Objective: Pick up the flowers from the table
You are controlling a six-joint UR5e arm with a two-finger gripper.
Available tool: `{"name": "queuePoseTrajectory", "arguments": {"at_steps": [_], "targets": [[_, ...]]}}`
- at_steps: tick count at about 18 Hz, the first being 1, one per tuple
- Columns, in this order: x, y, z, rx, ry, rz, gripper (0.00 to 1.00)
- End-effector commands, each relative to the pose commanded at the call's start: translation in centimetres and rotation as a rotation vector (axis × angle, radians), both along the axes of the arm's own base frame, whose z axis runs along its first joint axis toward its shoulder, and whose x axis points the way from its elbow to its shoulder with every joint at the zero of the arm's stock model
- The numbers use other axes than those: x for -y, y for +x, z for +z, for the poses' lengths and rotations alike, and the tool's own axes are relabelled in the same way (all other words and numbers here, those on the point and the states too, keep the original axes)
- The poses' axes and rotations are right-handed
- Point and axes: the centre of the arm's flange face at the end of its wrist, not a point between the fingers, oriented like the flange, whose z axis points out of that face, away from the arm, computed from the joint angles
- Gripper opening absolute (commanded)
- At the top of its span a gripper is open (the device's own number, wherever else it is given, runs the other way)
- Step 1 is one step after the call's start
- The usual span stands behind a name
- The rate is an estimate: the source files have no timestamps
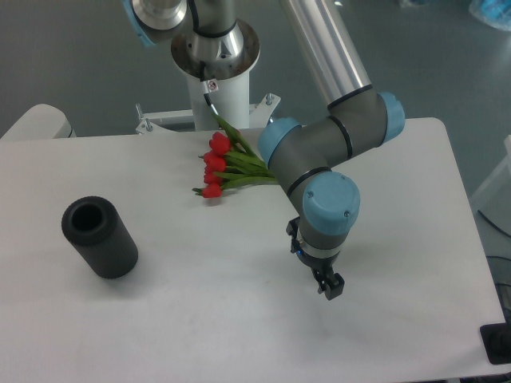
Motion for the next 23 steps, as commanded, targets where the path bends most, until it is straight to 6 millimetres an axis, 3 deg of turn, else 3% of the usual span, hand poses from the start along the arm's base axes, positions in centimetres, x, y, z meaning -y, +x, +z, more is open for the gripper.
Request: {"name": "queuePoseTrajectory", "arguments": {"at_steps": [12, 17, 23], "targets": [[0.8, 0.7, 0.0, 0.010, -0.002, -0.005, 1.00], [2.7, 2.1, 1.1, 0.049, 0.046, -0.002, 1.00], [6.8, 3.6, 0.8, 0.082, 0.030, -0.128, 1.00]]}}
